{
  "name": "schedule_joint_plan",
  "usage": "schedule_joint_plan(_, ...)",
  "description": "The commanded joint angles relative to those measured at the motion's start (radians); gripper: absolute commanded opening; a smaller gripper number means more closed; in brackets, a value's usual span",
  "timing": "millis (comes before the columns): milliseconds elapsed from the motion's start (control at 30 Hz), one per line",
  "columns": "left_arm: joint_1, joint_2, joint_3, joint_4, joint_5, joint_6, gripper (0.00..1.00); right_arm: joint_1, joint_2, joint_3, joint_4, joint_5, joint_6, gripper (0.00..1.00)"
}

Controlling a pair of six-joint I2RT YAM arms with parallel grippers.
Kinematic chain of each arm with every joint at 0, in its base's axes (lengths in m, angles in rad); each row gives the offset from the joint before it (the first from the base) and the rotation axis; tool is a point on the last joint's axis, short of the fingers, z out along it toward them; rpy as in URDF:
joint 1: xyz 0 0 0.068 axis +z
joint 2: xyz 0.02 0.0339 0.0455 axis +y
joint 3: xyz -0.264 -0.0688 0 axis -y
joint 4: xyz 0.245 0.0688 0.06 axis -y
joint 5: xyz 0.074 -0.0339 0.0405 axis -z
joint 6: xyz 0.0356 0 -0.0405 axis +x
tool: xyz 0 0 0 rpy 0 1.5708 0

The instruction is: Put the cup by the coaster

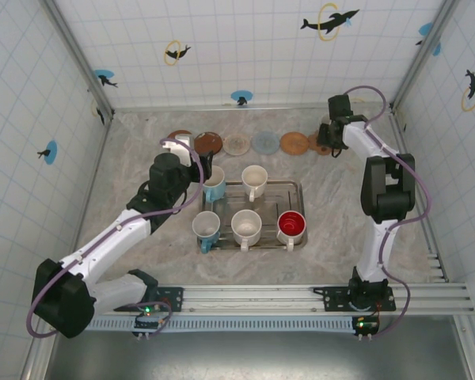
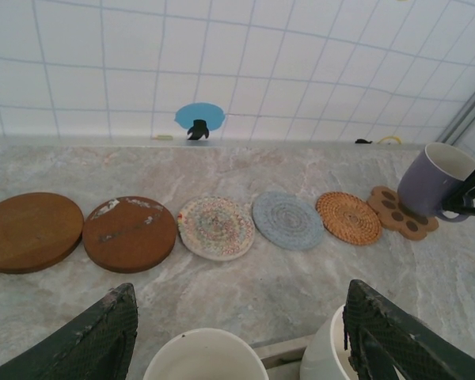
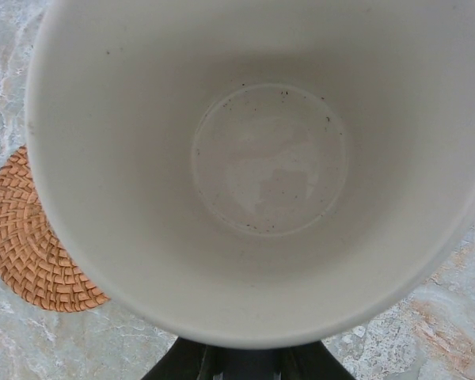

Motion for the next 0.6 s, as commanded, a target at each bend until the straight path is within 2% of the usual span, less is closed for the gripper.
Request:
schedule_joint_plan(0,-0.005,0.004,0.010,0.010,-0.010,0.002,0.69,-0.003,0.017,0.059,0.066,0.019,-0.013,0.00)
schedule_joint_plan(567,-0.005,0.004,0.009,0.008,-0.011,0.000,0.69,0.001,0.047,0.075,0.071,0.010,-0.028,0.00)
